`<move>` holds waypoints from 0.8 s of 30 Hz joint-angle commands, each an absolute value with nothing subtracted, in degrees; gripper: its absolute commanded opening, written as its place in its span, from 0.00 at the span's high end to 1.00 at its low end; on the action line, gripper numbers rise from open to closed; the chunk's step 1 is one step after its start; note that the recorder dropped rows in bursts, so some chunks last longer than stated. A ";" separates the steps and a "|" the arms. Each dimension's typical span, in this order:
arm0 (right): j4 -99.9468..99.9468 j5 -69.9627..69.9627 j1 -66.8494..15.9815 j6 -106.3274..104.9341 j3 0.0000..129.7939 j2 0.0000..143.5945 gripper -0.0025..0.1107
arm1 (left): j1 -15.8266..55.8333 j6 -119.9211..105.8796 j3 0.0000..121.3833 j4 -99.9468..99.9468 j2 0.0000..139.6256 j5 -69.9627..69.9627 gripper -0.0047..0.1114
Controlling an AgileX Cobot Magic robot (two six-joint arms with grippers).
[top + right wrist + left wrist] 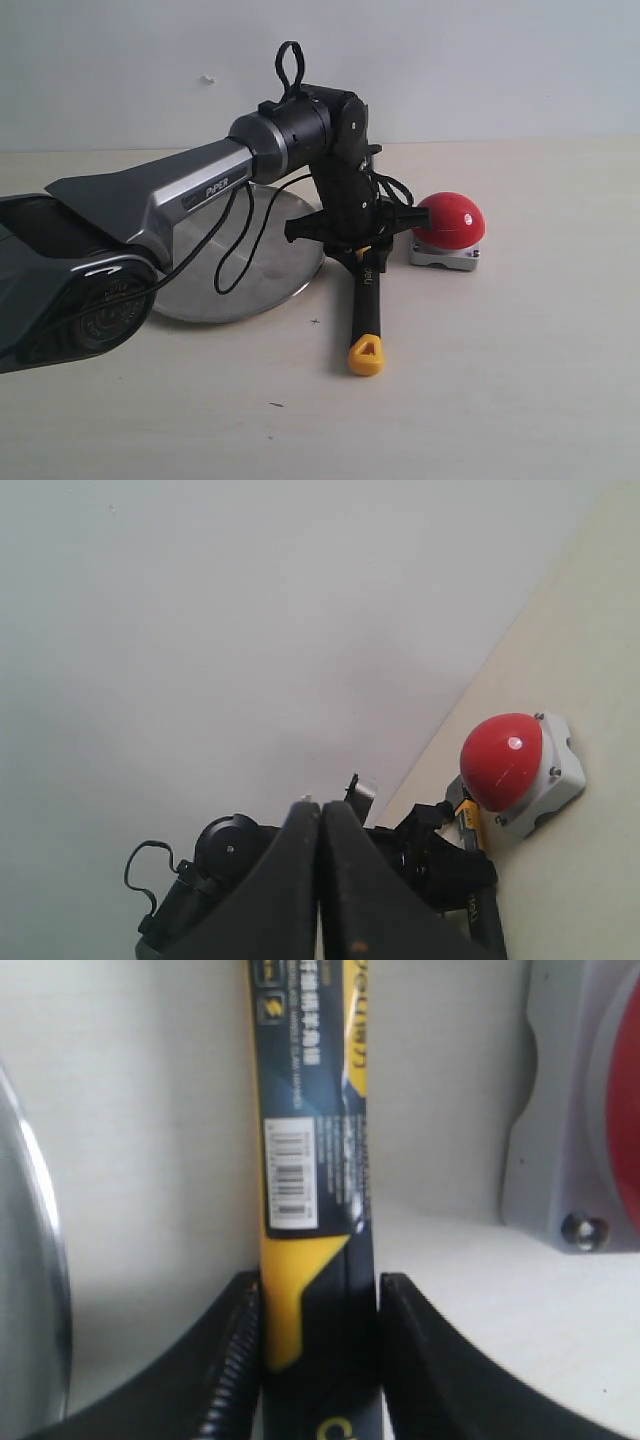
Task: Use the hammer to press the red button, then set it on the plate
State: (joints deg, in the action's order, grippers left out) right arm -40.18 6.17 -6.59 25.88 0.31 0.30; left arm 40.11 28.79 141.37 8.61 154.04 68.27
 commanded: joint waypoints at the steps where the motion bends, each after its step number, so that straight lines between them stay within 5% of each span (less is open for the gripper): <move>1: -40.05 5.81 -6.65 25.69 0.00 0.00 0.98 | 40.60 28.16 140.22 7.58 154.64 69.96 0.96; 7: -40.05 5.81 -6.65 25.69 0.00 0.00 0.98 | 40.47 27.05 140.22 7.46 154.64 69.96 0.93; 13: -40.05 5.81 -6.65 25.69 0.00 0.00 0.98 | 40.47 25.99 140.22 7.46 154.64 69.96 0.52; 24: -40.05 5.81 -6.65 25.69 0.00 0.00 0.98 | 40.47 25.76 140.90 3.38 152.62 69.96 0.49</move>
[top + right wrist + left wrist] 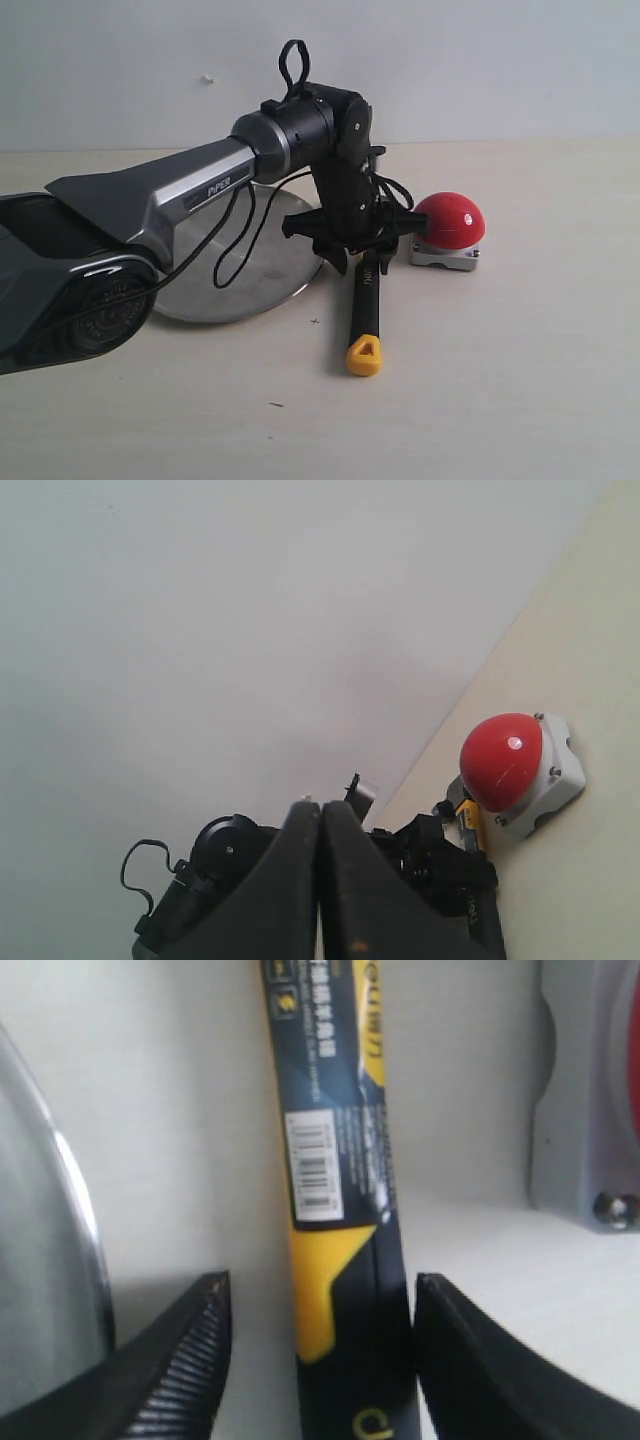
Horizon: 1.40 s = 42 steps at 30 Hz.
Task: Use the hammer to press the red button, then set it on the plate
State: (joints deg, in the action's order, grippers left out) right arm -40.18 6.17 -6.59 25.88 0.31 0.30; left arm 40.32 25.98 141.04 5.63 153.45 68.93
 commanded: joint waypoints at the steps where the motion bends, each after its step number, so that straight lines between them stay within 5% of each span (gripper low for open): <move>1: -40.05 5.81 -6.65 25.69 0.00 0.00 0.98 | 40.47 25.76 141.44 3.38 152.35 69.96 0.49; 42: -40.05 5.81 -6.65 25.69 0.00 0.00 0.98 | 38.29 22.61 142.11 3.15 155.75 58.60 0.49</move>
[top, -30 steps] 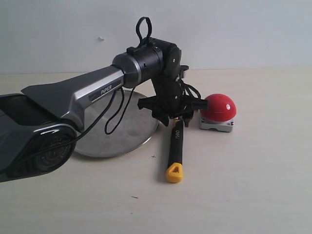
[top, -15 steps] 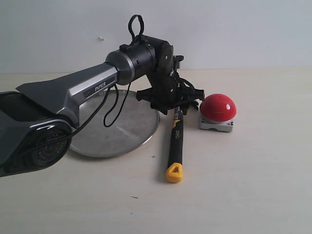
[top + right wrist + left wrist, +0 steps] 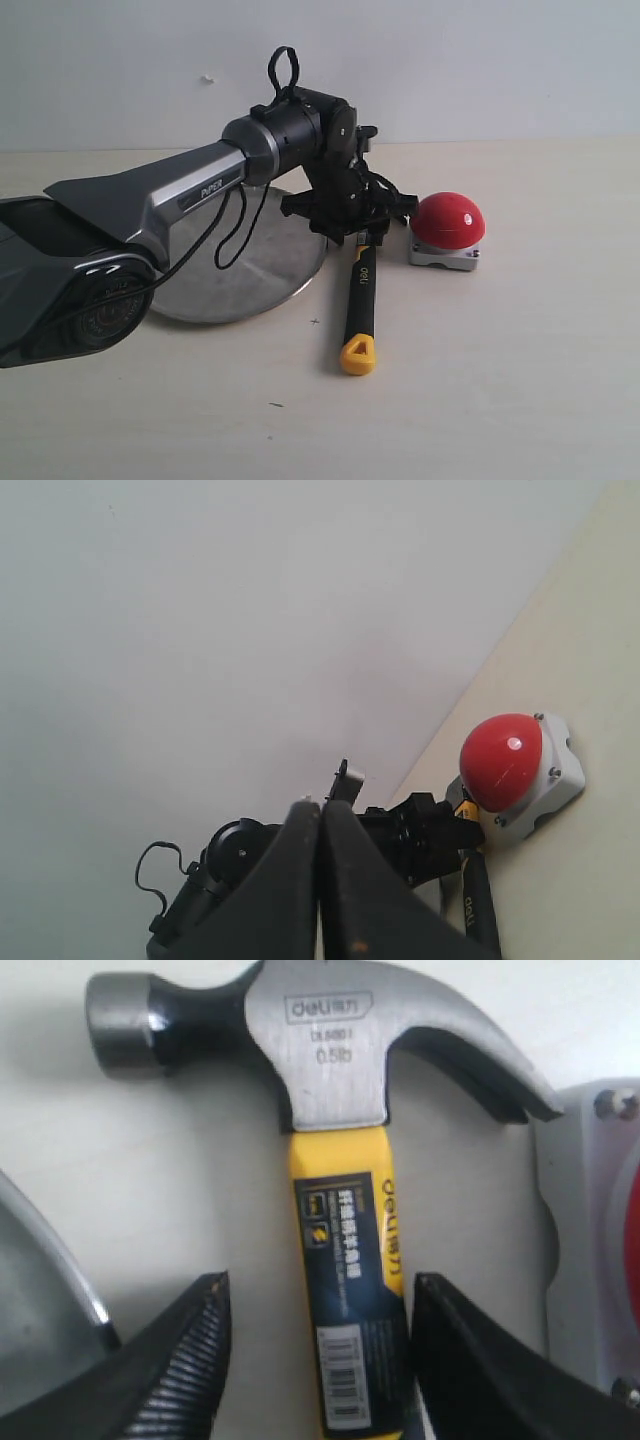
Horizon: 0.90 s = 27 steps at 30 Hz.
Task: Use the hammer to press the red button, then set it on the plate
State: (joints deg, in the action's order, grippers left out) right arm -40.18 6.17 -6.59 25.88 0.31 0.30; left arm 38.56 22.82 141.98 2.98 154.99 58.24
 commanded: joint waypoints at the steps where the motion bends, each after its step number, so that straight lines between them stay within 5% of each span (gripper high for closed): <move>1: -40.05 5.81 -6.65 25.69 0.00 0.00 0.98 | 38.29 22.34 142.11 3.15 155.75 58.60 0.49; 27: -40.05 5.81 -6.65 25.69 0.00 0.00 0.98 | 39.92 20.97 142.11 -2.05 155.75 63.54 0.49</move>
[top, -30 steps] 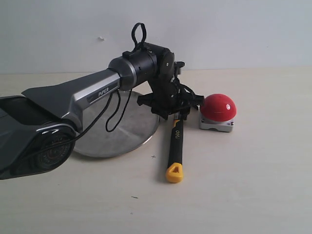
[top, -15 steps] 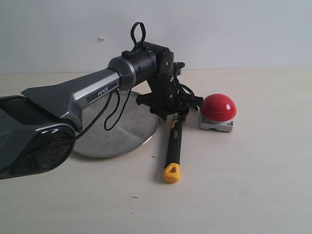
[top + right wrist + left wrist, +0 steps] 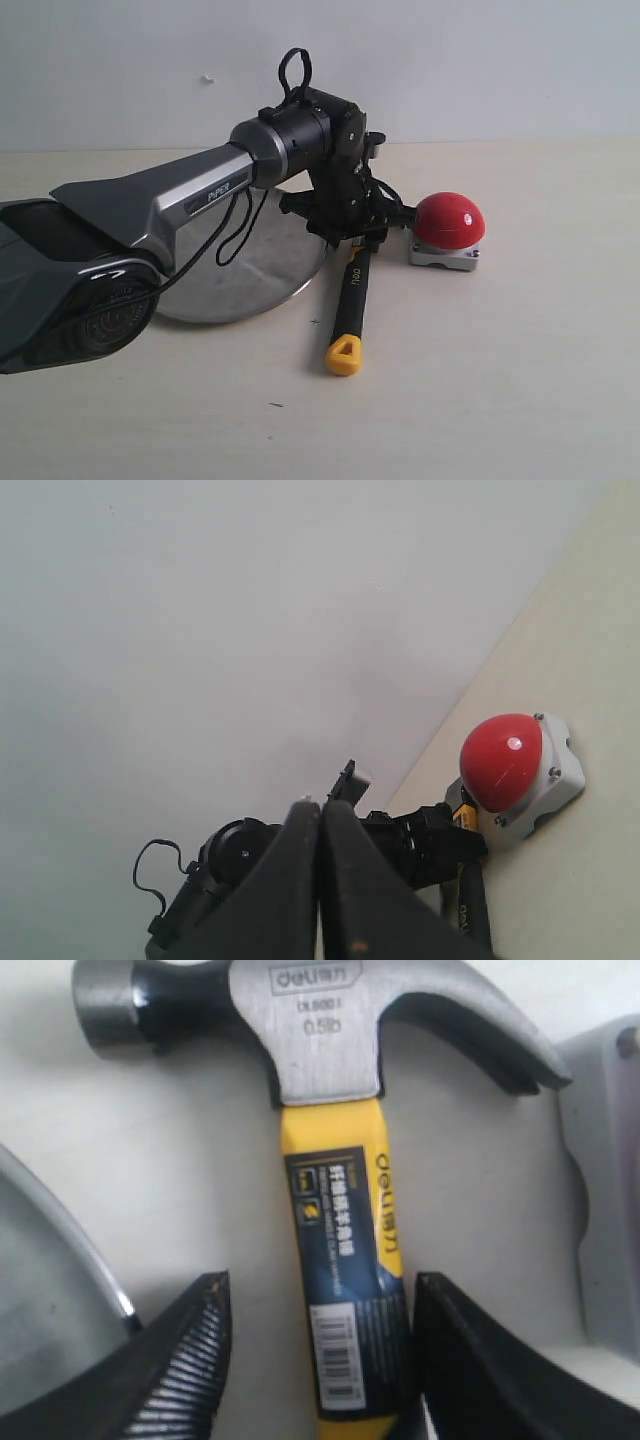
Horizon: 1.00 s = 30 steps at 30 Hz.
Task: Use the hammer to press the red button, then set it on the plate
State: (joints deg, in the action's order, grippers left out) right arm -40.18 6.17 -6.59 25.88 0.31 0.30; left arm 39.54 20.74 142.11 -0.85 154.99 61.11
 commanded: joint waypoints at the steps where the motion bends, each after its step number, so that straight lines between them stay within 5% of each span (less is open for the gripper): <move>1: -40.05 5.81 -6.65 25.69 0.00 0.00 0.98 | 40.05 21.22 142.11 -2.85 155.75 63.54 0.49; 16: -40.05 5.81 -6.65 25.69 0.00 0.00 0.98 | 41.07 21.77 142.11 -4.23 155.75 62.03 0.51; 19: -40.05 5.81 -6.65 25.69 0.00 0.00 0.98 | 41.07 21.77 142.11 -4.23 155.75 61.81 0.60; 25: -40.05 5.81 -6.65 25.69 0.00 0.00 0.98 | 41.07 21.86 142.11 -4.11 155.75 61.65 0.96; 30: -40.05 5.81 -6.65 25.69 0.00 0.00 0.98 | 41.07 24.45 142.11 -4.11 155.75 60.18 0.96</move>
